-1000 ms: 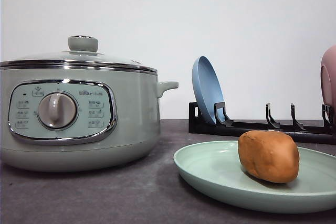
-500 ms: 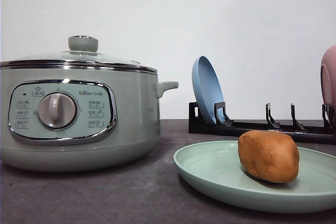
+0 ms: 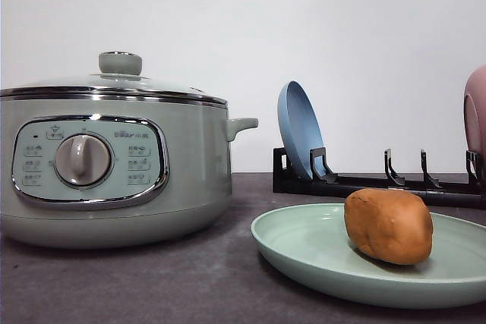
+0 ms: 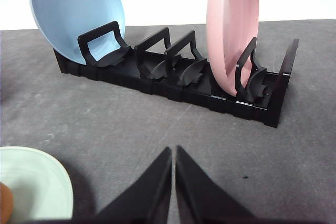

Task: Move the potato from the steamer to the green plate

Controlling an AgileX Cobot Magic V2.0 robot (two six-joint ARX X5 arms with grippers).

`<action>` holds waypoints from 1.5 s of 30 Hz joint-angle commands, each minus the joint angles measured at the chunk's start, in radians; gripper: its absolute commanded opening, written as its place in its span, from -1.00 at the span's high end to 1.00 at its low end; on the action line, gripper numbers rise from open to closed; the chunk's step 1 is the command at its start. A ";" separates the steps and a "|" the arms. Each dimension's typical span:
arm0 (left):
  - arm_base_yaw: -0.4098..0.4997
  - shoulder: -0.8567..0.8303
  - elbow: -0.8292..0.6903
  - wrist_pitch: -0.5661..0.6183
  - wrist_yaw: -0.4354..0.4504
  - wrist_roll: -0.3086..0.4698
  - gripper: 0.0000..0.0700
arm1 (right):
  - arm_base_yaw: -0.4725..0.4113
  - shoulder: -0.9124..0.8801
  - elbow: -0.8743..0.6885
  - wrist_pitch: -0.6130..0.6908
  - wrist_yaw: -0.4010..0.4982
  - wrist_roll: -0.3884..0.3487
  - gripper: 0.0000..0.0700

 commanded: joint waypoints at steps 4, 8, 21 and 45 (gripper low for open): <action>0.003 -0.002 -0.021 -0.008 -0.003 0.000 1.00 | 0.003 -0.002 -0.005 0.005 0.000 0.011 1.00; 0.003 -0.002 -0.021 -0.008 -0.003 0.000 1.00 | 0.003 -0.002 -0.005 0.005 0.000 0.011 1.00; 0.003 -0.002 -0.021 -0.008 -0.003 0.000 1.00 | 0.003 -0.002 -0.005 0.005 0.000 0.011 1.00; 0.003 -0.002 -0.021 -0.008 -0.003 0.000 1.00 | 0.003 -0.002 -0.005 0.005 0.000 0.011 1.00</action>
